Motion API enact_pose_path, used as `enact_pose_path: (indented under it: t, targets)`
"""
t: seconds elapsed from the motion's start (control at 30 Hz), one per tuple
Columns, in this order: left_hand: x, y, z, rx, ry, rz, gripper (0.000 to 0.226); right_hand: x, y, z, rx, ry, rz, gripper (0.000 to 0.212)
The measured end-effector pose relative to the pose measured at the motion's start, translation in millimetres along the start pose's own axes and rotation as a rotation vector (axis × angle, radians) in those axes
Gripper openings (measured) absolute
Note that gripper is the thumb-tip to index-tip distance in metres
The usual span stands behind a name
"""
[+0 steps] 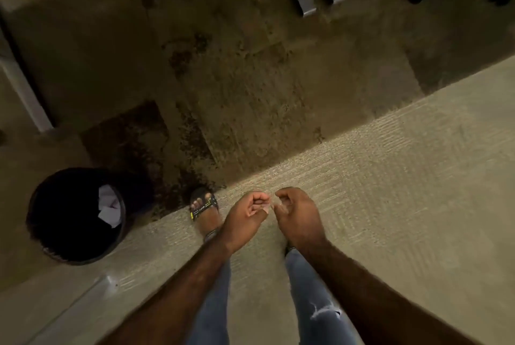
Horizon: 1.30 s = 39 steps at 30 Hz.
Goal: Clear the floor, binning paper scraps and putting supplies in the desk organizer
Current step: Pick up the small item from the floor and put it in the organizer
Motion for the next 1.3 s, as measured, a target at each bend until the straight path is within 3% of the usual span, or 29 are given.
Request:
enact_pose_path:
  t: [0.3, 0.6, 0.7, 0.8, 0.9, 1.1, 1.3]
  targets:
    - [120, 11, 169, 0.139, -0.123, 0.056, 0.029, 47, 169, -116, 0.009, 0.172, 0.089, 0.032]
    - [198, 4, 283, 0.185, -0.266, -0.001, 0.025, 79, 273, -198, -0.036, 0.453, 0.058, 0.03]
    - [215, 2, 305, 0.18, -0.302, -0.023, 0.026, 82, 297, -213, -0.05, 0.481, 0.082, 0.034]
    - [224, 2, 324, 0.229, -0.364, -0.005, 0.047, 83, 321, -221, -0.038, 0.49, 0.158, 0.043]
    - [228, 2, 338, 0.276, -0.415, 0.025, 0.052, 86, 338, -223, -0.024, 0.513, 0.163, 0.046]
    - [237, 5, 341, 0.323, -0.428, 0.054, 0.049, 100, 354, -221, -0.018, 0.542, 0.091, 0.033]
    - [238, 9, 330, 0.237, -0.418, 0.114, 0.025, 116, 358, -222, -0.05, 0.514, 0.101, 0.035]
Point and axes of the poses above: each hand's wrist, its own x-axis towards the middle knuckle, its own y-axis out of the palm, z = x × y, the point moved 8 cm from there along x, towards the middle knuckle, and after that the axes turned 8 degrees about -z, right-handed, at the moved point
